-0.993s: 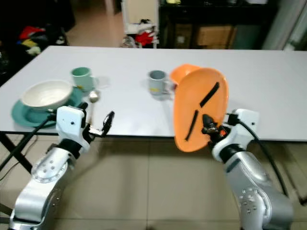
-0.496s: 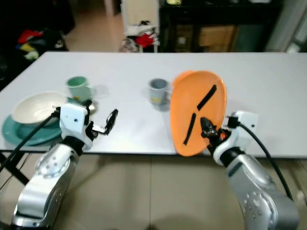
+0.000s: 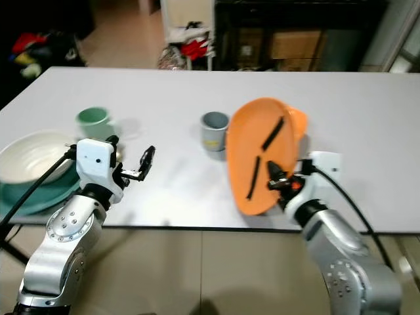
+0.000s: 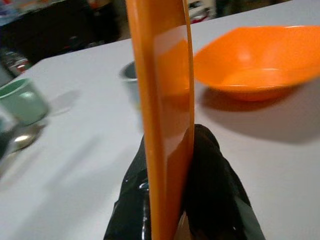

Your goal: Setting the table

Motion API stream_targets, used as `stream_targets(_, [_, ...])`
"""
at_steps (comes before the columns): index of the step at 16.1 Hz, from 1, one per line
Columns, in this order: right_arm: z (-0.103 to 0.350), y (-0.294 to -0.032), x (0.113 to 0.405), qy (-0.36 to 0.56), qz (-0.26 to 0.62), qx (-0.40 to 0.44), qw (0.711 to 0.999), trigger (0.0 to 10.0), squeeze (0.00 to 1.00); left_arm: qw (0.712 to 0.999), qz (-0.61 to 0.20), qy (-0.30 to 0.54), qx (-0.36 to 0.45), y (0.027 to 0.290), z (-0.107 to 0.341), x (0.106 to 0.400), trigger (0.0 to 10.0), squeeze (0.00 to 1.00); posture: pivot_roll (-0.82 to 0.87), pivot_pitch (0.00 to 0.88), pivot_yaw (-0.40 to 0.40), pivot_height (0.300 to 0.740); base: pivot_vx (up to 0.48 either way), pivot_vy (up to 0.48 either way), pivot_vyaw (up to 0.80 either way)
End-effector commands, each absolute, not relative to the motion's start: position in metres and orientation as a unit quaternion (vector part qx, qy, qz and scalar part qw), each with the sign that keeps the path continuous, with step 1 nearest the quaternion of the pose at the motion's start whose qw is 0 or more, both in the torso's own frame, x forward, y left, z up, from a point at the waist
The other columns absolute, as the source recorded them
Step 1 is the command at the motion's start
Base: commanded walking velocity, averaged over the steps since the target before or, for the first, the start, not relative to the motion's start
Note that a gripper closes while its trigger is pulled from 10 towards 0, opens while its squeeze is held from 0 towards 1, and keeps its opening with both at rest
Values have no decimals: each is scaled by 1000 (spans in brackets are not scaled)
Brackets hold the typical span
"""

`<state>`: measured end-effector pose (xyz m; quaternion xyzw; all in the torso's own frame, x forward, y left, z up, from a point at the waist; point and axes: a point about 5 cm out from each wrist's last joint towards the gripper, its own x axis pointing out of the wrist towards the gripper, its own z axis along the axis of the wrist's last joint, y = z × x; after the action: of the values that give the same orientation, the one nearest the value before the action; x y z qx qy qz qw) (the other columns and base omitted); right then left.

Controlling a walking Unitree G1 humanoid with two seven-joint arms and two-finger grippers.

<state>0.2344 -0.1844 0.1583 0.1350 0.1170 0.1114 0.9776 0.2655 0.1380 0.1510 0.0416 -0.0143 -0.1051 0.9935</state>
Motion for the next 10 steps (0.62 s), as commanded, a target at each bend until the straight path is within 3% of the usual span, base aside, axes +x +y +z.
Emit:
stream_targets(1, [170,-179,236,86,128,140,978,10000,0,994,-96,-15,45,141,152,266,10000,0,38,0,30,740,0,-394,0])
stream_targets(6, [169,-177,237,95,135,155,974,10000,0,994,-97,-15,46,139,153,267,10000,0,38,0,29,740,0,-355,0])
stream_targets(10, [163,-172,238,126,147,204,960,10000,0,993,-103,-7,53,139,152,267,10000,0,44,0,24,740,0,0,0])
